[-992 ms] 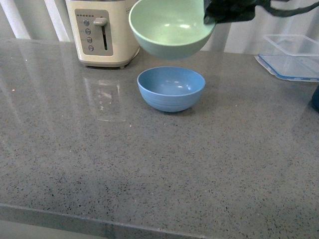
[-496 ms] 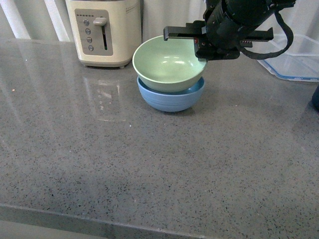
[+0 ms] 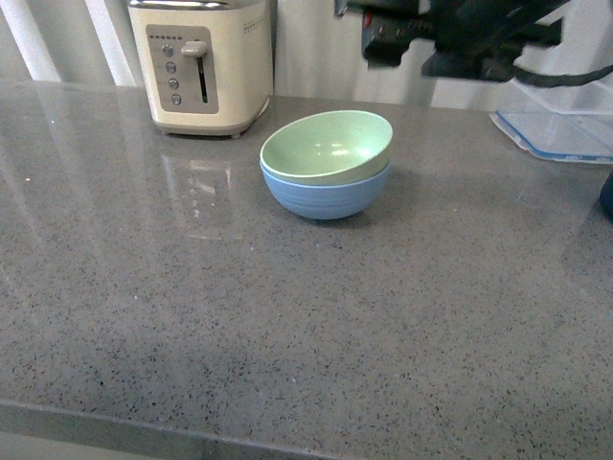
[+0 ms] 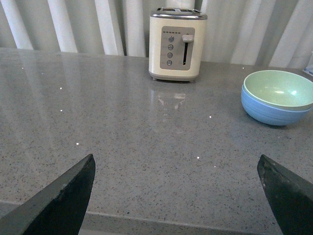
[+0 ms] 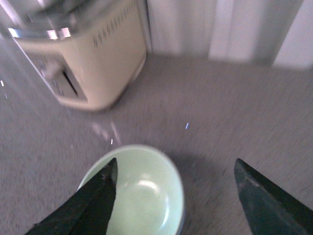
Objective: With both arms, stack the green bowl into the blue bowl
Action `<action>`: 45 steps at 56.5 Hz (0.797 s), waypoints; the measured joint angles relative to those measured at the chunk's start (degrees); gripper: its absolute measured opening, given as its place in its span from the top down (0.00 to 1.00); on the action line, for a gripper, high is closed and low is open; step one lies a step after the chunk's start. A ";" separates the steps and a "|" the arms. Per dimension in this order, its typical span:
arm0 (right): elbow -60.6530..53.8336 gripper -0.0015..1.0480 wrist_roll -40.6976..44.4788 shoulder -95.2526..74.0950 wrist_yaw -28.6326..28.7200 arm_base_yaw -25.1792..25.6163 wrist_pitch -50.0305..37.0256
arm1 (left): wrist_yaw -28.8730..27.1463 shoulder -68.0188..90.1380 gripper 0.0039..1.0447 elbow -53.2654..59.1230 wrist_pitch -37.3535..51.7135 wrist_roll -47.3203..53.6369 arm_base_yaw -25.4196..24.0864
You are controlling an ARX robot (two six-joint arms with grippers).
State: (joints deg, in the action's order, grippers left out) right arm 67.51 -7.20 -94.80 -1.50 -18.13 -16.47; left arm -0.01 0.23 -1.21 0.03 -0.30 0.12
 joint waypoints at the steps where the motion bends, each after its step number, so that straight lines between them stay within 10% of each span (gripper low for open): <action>1: -1.18 0.27 0.66 1.09 -0.79 0.04 -1.64 | 0.00 0.00 0.06 0.00 0.00 0.00 0.00; 8: -13.64 0.45 4.87 11.37 -13.62 1.46 -17.27 | 0.02 -0.02 0.06 0.00 0.00 0.00 0.00; 27: -39.82 0.99 6.93 23.10 -8.63 7.72 -27.04 | 0.00 -0.02 0.06 0.00 0.00 0.00 0.00; 45: -53.86 0.99 7.10 35.39 -4.37 12.20 -28.70 | 0.00 -0.02 0.06 0.00 0.00 0.00 0.00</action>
State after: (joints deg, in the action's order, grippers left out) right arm 13.65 -0.10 -59.42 -5.87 -5.93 -45.17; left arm -0.01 0.21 -1.21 0.03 -0.30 0.12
